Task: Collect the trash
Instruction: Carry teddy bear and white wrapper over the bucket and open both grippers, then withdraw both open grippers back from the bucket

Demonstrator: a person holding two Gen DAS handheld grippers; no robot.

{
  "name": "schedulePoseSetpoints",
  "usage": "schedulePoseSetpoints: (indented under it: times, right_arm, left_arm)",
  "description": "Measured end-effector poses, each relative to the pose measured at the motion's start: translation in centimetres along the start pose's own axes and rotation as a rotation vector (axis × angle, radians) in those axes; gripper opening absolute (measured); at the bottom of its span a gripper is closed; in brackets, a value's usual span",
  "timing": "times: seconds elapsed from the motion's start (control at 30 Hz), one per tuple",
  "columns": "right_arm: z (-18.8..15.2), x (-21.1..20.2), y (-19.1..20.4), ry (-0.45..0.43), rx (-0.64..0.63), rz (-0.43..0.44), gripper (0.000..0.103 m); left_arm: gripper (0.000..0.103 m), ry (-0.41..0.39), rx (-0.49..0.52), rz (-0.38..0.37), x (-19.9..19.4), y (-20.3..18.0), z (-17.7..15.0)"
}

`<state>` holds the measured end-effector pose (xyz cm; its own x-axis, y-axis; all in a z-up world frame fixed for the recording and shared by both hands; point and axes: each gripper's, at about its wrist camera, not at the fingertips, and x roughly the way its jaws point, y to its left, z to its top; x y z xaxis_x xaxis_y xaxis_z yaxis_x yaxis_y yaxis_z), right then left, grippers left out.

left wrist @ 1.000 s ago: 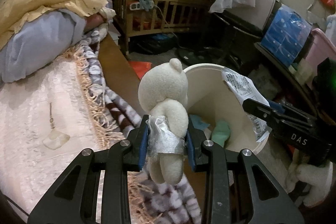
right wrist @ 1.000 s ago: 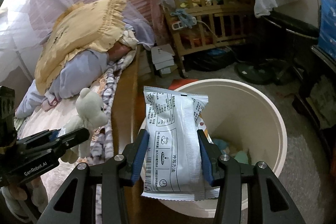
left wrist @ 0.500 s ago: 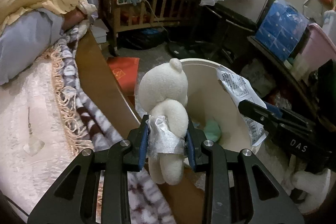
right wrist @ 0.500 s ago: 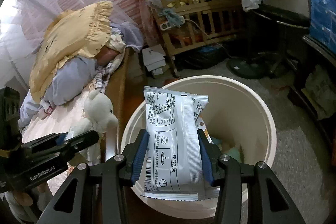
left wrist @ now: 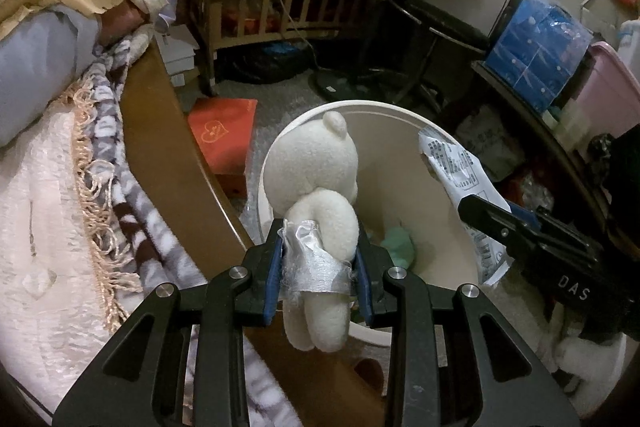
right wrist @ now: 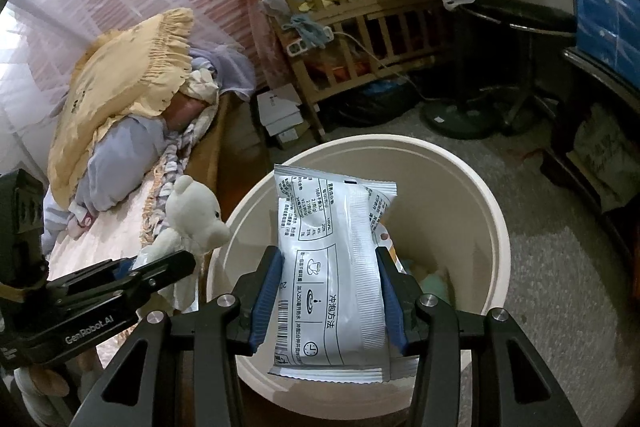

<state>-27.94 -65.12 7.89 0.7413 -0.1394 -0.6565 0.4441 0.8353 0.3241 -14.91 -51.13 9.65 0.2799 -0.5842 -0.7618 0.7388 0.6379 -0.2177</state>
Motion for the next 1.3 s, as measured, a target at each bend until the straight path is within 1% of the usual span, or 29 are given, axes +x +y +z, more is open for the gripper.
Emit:
schedulePoseSetpoints:
  times: [0.43, 0.47, 0.53, 0.6, 0.63, 0.67, 0.73, 0.87, 0.93, 1.0, 1.07, 1.17, 1.23, 1.3]
  right_arm:
    - [0.4, 1.1, -1.3, 0.002, 0.038, -0.020, 0.045]
    - [0.5, 1.2, -1.4, 0.003, 0.041, -0.022, 0.045]
    - [0.5, 1.3, -1.4, -0.001, 0.043, -0.021, 0.046]
    - [0.6, 1.2, -1.3, -0.014, 0.048, -0.029, 0.048]
    - [0.6, 1.1, -1.3, -0.017, 0.049, -0.030, 0.048]
    - [0.5, 1.0, -1.3, -0.020, 0.049, -0.032, 0.048]
    - [0.5, 0.9, -1.2, -0.019, 0.047, -0.037, 0.048]
    - [0.3, 0.7, -0.9, -0.017, 0.046, -0.034, 0.049]
    - [0.1, 0.5, -0.5, -0.017, 0.037, -0.031, 0.051]
    - [-0.2, 0.2, 0.1, -0.018, 0.020, -0.030, 0.055]
    - [-0.4, 0.0, 0.8, -0.021, 0.003, -0.030, 0.056]
    - [-0.6, -0.6, 2.1, -0.032, -0.024, -0.028, 0.057]
    - [-0.5, -1.1, 2.9, -0.045, -0.041, -0.028, 0.057]
    - [-0.4, -1.8, 3.8, -0.064, -0.061, -0.033, 0.059]
  left_arm:
    - [0.030, 0.015, -0.011, -0.001, 1.7, -0.4, 0.5]
    - [0.030, 0.015, -0.015, -0.004, 1.7, -0.4, 0.5]
    - [0.033, 0.015, -0.033, -0.035, 1.7, -0.2, 0.5]
    - [0.043, -0.001, -0.026, -0.038, 1.6, -0.2, 0.5]
    - [0.056, -0.017, -0.024, -0.037, 1.3, -0.1, 0.4]
    - [0.064, -0.037, -0.026, -0.036, 0.9, 0.0, 0.4]
    - [0.064, -0.062, -0.024, -0.027, 0.4, 0.2, 0.4]
    - [0.064, -0.069, -0.019, -0.007, -0.4, 0.6, 0.2]
    - [0.064, -0.073, -0.020, 0.006, -0.9, 0.8, -0.1]
    - [0.064, -0.077, -0.028, 0.014, -1.5, 1.1, -0.4]
    - [0.064, -0.083, -0.030, 0.028, -2.1, 1.3, -0.6]
    - [0.064, -0.108, -0.017, 0.047, -3.4, 1.2, -0.8]
    - [0.064, -0.139, -0.004, 0.067, -4.7, 1.3, -1.0]
    - [0.064, -0.160, 0.001, 0.079, -5.7, 1.4, -1.0]
